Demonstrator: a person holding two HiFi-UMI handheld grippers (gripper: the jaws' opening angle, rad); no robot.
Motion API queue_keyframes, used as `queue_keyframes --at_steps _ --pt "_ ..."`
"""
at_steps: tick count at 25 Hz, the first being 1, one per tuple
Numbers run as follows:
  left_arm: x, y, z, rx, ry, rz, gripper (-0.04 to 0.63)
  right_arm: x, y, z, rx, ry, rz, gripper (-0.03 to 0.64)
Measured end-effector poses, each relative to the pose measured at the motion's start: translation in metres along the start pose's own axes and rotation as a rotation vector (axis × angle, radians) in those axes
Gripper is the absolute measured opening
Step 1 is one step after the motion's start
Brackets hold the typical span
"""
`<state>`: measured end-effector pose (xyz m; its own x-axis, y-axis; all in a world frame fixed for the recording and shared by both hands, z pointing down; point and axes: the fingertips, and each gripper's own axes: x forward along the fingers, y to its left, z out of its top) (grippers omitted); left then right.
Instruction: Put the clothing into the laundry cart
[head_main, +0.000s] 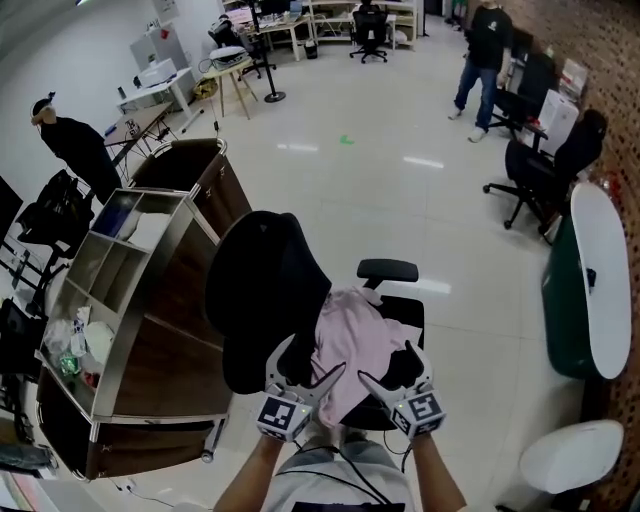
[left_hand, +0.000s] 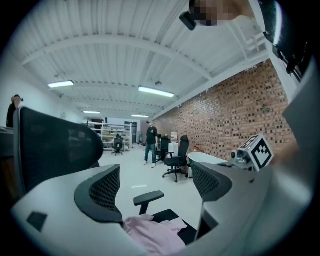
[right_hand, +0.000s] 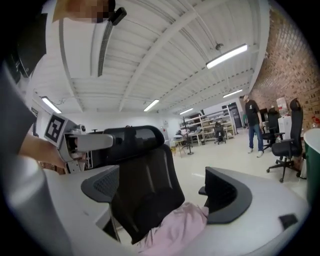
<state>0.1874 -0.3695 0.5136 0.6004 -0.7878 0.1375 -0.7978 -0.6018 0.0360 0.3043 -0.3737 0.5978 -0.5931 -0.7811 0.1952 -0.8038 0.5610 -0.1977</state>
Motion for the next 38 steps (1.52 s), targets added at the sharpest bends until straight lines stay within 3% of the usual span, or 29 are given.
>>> queue_keyframes --at_steps 4,11,17,22,27,29,33,37,38 --pt "0.013 -0.005 -0.041 -0.041 0.04 -0.094 0.439 0.035 -0.008 -0.08 -0.008 0.207 0.044 0.552" --pt "0.056 0.024 -0.14 -0.067 0.172 -0.074 0.44 0.106 -0.054 -0.227 0.005 0.507 0.069 0.552" --pt "0.087 0.045 -0.216 -0.089 0.239 -0.068 0.44 0.166 -0.115 -0.353 0.107 0.658 -0.01 0.577" --pt "0.098 0.043 -0.263 -0.1 0.29 -0.124 0.44 0.195 -0.146 -0.447 0.244 0.816 -0.136 0.629" --pt "0.094 0.038 -0.292 -0.129 0.335 -0.146 0.44 0.231 -0.127 -0.499 0.367 0.887 -0.144 0.635" --pt "0.091 0.036 -0.296 -0.147 0.346 -0.144 0.44 0.241 -0.122 -0.516 0.411 0.881 -0.204 0.63" --pt "0.085 0.037 -0.297 -0.172 0.348 -0.132 0.44 0.247 -0.131 -0.53 0.306 0.893 -0.362 0.601" --pt "0.078 0.045 -0.302 -0.198 0.362 -0.107 0.44 0.253 -0.129 -0.545 0.287 0.884 -0.366 0.573" --pt "0.077 0.047 -0.303 -0.195 0.36 -0.104 0.44 0.253 -0.128 -0.542 0.281 0.877 -0.346 0.53"
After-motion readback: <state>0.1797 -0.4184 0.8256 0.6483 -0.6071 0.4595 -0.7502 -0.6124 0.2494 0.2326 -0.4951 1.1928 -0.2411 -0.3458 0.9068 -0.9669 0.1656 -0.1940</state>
